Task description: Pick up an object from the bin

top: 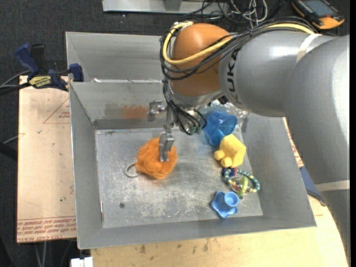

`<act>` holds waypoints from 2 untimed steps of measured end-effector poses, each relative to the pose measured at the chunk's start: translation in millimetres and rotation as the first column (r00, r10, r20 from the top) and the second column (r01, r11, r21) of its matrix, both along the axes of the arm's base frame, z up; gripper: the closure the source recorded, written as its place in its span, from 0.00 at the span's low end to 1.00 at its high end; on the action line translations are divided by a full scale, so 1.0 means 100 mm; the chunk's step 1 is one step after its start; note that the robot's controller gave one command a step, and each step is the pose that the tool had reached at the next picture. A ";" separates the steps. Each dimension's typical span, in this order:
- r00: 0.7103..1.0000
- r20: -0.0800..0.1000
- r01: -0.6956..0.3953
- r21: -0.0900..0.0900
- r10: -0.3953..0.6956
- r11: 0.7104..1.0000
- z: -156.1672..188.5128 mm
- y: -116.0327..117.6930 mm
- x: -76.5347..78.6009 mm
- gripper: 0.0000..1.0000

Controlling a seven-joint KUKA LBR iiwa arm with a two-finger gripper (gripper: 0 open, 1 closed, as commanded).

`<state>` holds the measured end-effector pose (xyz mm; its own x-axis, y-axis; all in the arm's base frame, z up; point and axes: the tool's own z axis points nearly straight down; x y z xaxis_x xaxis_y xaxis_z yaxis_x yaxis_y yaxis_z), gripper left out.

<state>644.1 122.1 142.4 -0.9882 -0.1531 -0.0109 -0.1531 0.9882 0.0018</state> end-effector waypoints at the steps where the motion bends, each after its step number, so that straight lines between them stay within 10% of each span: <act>1: 0.982 -0.012 -0.190 -0.003 0.190 0.982 -0.68 -0.20 -0.15 1.00; 2: 0.982 -0.012 -0.190 -0.002 0.190 0.982 -0.67 -0.20 -0.15 1.00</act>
Offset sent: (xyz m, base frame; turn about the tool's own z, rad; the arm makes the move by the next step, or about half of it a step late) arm 0.0000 0.0000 0.0000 0.0000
